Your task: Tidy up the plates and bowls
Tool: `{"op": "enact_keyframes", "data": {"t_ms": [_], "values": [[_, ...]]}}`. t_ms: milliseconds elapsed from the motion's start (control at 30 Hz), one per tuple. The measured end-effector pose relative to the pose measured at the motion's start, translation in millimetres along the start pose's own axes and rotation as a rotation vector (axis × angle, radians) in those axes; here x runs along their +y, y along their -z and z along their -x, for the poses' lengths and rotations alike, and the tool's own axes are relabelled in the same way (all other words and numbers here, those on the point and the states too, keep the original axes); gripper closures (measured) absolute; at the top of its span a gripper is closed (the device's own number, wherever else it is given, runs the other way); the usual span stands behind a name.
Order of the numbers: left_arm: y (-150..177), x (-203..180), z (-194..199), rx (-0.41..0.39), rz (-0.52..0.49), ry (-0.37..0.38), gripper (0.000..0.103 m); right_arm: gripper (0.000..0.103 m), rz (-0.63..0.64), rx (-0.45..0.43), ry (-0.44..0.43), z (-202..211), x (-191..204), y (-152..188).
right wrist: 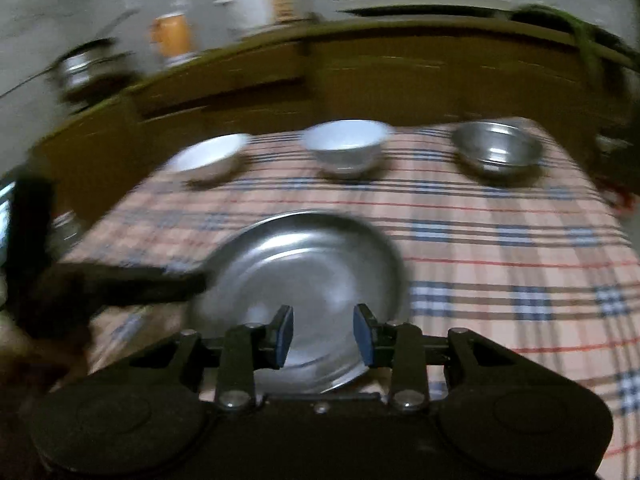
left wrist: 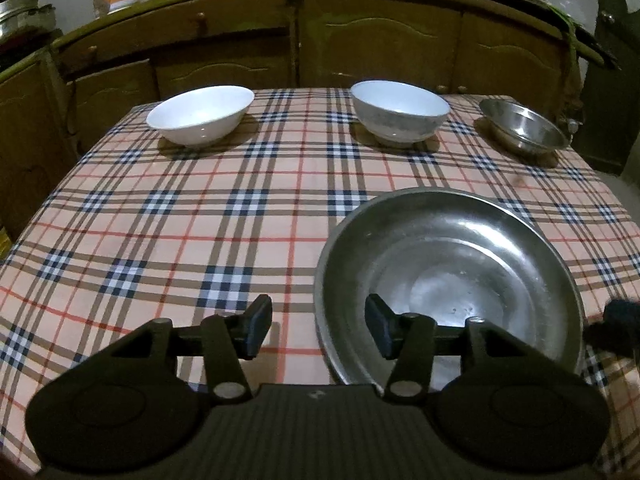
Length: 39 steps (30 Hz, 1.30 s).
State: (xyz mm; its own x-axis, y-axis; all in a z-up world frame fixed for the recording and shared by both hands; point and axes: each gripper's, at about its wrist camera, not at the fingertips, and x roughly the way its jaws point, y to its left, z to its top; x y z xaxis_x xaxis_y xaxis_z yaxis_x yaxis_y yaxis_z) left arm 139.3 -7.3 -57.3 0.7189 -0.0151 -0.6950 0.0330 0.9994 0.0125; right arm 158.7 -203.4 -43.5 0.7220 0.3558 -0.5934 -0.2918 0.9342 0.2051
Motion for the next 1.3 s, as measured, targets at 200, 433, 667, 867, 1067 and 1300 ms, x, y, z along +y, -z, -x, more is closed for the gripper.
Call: {"op": "enact_keyframes", "data": {"t_ms": [200,433,667,867,1067,1300], "values": [[0,5,0,0.002,0.009,-0.010,0.049,0.062,0.151,0.066,-0.118,-7,28,12],[1,7,-2,0.010,0.011,-0.012,0.048,0.051,0.195,0.102,-0.039,-32,32,20],[2,7,-9,0.022,0.002,-0.016,0.044,0.037,0.060,0.011,0.130,-30,1,5],[0,5,-22,0.041,-0.013,-0.017,0.043,0.032,-0.175,0.050,0.229,-45,-50,-1],[-5,1,-34,0.046,-0.018,0.013,0.042,0.031,-0.278,0.092,0.187,-63,-67,2],[-7,-9,-38,0.047,-0.021,0.067,0.064,0.078,-0.305,0.111,0.112,-74,-60,-6]]}}
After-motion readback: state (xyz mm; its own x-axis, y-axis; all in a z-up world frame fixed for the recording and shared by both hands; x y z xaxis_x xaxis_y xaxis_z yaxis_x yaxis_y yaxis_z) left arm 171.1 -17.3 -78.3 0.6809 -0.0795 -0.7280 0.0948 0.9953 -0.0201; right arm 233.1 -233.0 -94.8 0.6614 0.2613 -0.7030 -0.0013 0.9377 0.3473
